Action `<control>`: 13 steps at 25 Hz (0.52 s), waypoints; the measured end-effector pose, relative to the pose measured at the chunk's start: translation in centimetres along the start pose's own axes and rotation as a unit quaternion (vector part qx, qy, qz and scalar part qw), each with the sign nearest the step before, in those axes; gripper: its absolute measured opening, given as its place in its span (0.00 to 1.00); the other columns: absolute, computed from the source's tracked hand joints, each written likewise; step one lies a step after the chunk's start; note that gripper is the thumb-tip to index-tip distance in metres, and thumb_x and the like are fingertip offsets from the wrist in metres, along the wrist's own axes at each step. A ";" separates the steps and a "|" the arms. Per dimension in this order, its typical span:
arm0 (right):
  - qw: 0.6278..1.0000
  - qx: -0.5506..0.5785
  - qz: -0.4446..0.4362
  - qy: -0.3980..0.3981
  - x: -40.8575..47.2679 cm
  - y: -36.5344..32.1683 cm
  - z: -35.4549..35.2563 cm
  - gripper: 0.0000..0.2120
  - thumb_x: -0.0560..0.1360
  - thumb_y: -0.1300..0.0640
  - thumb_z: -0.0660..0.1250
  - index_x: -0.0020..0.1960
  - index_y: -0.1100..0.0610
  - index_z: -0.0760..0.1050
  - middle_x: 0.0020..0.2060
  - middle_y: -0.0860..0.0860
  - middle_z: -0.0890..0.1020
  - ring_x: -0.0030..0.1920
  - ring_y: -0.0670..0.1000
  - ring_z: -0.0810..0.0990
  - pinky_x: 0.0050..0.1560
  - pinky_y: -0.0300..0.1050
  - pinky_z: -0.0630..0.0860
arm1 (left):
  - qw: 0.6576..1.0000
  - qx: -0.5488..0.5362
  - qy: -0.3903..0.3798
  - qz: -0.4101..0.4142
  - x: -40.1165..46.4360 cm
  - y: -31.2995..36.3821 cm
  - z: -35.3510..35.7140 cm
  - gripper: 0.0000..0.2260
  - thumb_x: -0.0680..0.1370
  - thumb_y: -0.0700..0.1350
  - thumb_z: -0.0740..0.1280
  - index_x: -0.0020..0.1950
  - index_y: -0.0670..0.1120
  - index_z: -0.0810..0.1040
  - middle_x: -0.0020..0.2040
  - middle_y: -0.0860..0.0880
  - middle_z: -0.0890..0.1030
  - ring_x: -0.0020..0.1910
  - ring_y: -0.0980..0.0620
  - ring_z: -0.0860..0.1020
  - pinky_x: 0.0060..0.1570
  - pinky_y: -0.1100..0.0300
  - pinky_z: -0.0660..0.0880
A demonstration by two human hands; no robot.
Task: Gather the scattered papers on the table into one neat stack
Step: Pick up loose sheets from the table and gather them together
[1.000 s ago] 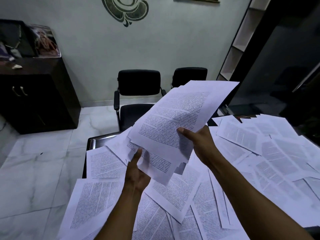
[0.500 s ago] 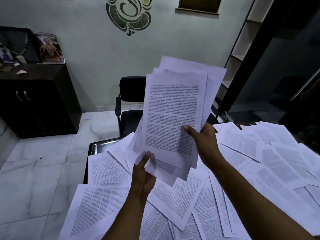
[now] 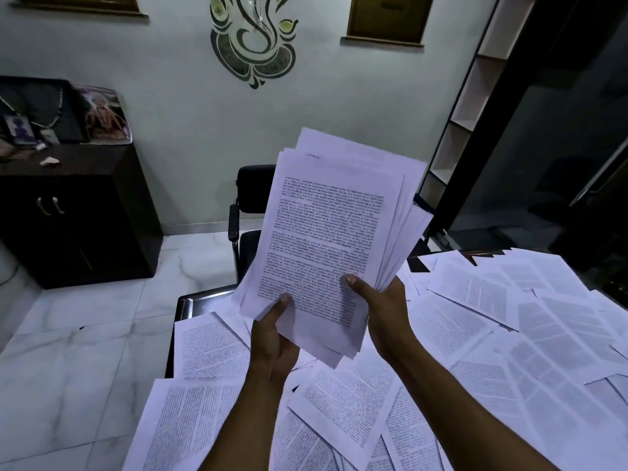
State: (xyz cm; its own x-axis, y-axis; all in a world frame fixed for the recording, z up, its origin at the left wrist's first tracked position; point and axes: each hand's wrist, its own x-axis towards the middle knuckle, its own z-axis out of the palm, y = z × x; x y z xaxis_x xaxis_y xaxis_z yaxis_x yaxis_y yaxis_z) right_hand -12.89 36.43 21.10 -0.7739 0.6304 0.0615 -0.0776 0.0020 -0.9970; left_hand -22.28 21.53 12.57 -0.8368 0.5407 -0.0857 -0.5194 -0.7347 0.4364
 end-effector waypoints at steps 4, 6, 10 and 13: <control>0.981 0.182 0.035 -0.051 4.1 -5.1 -4.1 0.12 0.82 0.55 0.62 0.53 0.56 0.84 0.47 0.52 0.87 0.47 0.51 0.86 0.47 0.44 0.82 | 0.990 0.126 0.062 0.020 -0.7 3.6 -0.1 0.18 0.76 0.35 0.67 0.66 0.40 0.76 0.65 0.38 0.78 0.57 0.40 0.80 0.56 0.44 0.80; 0.981 0.145 0.085 -0.096 5.5 -9.3 -6.4 0.15 0.80 0.47 0.61 0.50 0.51 0.86 0.44 0.47 0.87 0.41 0.47 0.85 0.37 0.39 0.80 | 0.981 0.167 0.098 0.005 -1.0 5.0 -1.2 0.18 0.76 0.36 0.66 0.66 0.39 0.75 0.69 0.36 0.76 0.56 0.42 0.80 0.56 0.47 0.79; 0.956 -0.101 0.130 -0.244 7.1 -14.0 -7.7 0.14 0.75 0.49 0.64 0.55 0.53 0.83 0.41 0.49 0.87 0.37 0.47 0.85 0.34 0.39 0.81 | 0.981 0.187 0.051 0.023 -1.5 5.3 -2.9 0.24 0.76 0.34 0.66 0.73 0.42 0.72 0.63 0.42 0.81 0.59 0.45 0.82 0.55 0.49 0.81; 0.903 -0.250 0.141 -0.319 7.4 -14.8 -6.2 0.08 0.79 0.61 0.68 0.57 0.61 0.80 0.42 0.54 0.88 0.36 0.50 0.86 0.33 0.39 0.81 | 0.980 0.178 0.080 0.028 -2.0 4.1 -2.8 0.32 0.71 0.42 0.75 0.74 0.44 0.70 0.56 0.46 0.84 0.54 0.49 0.84 0.53 0.54 0.82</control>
State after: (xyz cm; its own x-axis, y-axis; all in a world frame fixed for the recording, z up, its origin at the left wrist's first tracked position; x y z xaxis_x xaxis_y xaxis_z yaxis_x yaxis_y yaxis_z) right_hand -13.54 45.89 36.00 -0.9360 0.0853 -0.3415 0.3484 0.3623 -0.8645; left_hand -23.23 16.27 12.01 -0.8933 0.4119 -0.1797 -0.4029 -0.5568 0.7264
